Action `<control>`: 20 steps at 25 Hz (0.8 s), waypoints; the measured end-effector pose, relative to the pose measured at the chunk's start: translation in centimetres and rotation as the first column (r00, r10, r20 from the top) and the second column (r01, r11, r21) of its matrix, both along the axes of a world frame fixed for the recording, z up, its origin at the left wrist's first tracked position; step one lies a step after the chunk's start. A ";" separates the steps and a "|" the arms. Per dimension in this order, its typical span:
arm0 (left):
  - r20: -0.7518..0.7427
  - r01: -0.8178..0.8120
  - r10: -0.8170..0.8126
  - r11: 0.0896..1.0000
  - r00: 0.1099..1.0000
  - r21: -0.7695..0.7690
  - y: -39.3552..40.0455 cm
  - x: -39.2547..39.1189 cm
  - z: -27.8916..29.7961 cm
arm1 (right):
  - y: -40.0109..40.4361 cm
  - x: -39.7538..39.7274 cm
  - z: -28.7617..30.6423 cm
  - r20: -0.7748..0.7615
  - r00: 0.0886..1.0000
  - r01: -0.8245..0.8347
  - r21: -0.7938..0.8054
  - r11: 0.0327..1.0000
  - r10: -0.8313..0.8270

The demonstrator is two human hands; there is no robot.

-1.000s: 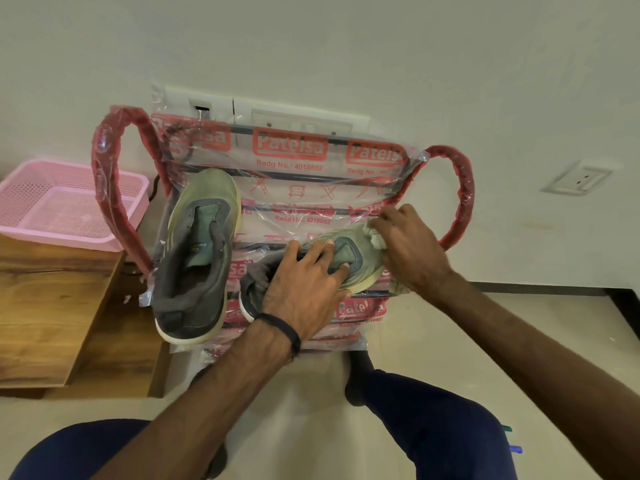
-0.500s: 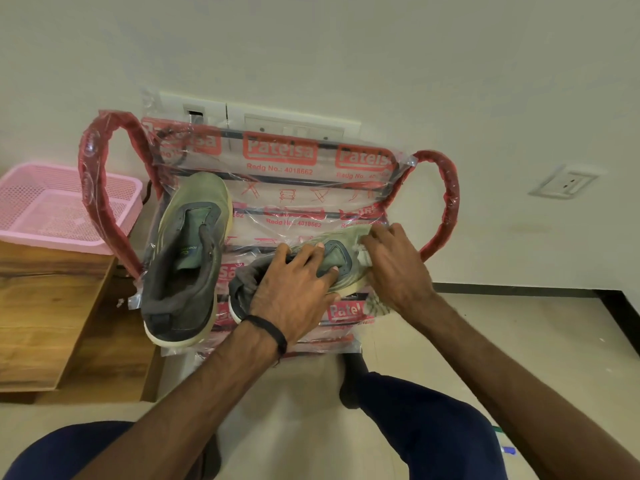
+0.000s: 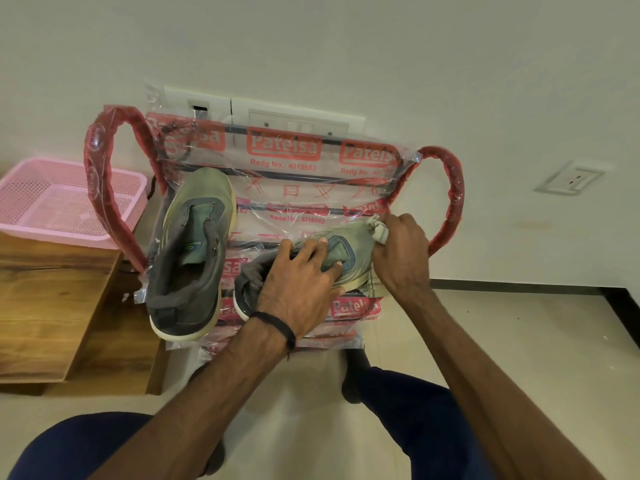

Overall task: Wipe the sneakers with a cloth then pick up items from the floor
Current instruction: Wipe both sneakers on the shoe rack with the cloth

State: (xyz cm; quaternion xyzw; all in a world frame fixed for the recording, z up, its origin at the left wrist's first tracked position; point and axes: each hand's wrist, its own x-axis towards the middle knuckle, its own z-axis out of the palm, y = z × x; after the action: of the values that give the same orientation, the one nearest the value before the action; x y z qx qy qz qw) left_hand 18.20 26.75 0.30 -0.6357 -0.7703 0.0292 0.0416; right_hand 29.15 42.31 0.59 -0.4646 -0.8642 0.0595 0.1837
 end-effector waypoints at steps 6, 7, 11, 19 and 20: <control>0.008 0.016 -0.016 1.000 1.000 0.001 -0.2 -0.2 0.3 | -5.6 2.1 -0.1 -0.075 0.996 -0.062 -0.152 0.986 0.051; 0.007 0.015 -0.015 1.000 1.000 0.001 -0.4 -0.1 0.3 | -6.0 2.4 -0.1 -0.067 0.995 -0.087 -0.161 0.983 0.077; 0.012 0.012 -0.012 1.000 1.000 -0.003 -0.8 0.4 0.0 | -5.7 3.2 0.0 0.015 0.988 -0.148 -0.148 0.978 0.152; -0.002 0.001 -0.001 1.000 1.000 -0.004 -0.2 -0.1 0.3 | -2.9 1.1 0.4 0.221 0.958 -0.208 0.088 0.974 0.185; -0.004 0.006 -0.006 1.000 1.000 -0.003 -0.2 -0.1 0.3 | -2.2 1.0 0.5 0.208 0.964 -0.193 0.111 0.975 0.167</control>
State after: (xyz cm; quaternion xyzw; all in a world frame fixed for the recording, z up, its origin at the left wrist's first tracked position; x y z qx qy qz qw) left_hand 18.13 26.53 0.61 -0.6380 -0.7683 0.0313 0.0422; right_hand 30.12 40.09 1.13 -0.3748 -0.9188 -0.0271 0.1209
